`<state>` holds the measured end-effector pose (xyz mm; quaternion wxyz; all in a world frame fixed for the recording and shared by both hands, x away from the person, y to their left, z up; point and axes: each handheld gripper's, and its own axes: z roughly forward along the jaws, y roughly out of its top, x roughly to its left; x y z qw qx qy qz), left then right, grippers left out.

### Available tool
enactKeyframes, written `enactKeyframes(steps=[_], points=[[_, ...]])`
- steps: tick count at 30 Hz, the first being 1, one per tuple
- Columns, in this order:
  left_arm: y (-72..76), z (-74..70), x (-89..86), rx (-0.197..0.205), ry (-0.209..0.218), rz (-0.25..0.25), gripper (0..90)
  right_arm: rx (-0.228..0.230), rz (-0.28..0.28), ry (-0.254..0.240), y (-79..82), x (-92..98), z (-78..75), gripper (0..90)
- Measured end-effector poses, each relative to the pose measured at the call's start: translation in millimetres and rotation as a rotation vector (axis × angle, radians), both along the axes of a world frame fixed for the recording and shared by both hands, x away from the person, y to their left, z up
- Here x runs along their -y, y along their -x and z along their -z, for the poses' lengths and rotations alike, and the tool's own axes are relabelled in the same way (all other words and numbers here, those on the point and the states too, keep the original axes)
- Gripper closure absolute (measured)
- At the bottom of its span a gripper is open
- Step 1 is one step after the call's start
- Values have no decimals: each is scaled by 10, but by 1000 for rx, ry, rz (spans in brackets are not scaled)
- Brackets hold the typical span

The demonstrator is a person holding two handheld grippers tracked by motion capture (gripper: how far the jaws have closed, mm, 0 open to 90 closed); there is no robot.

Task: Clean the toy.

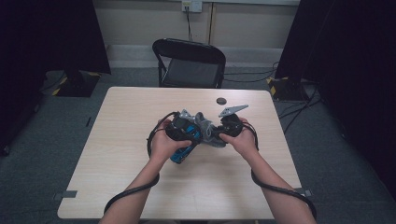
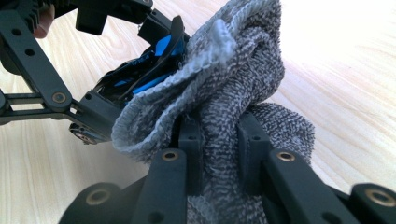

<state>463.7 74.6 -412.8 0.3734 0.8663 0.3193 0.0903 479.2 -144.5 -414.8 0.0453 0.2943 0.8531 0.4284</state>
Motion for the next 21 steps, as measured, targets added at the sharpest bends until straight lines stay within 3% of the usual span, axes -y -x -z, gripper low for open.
enactKeyframes(steps=[14,21], points=[[-10,-90,28,20,18,-6,254,-16,-8,9,25,-67,97,756],[-24,-106,43,24,6,-5,254,-23,-16,11,48,-106,141,756]])
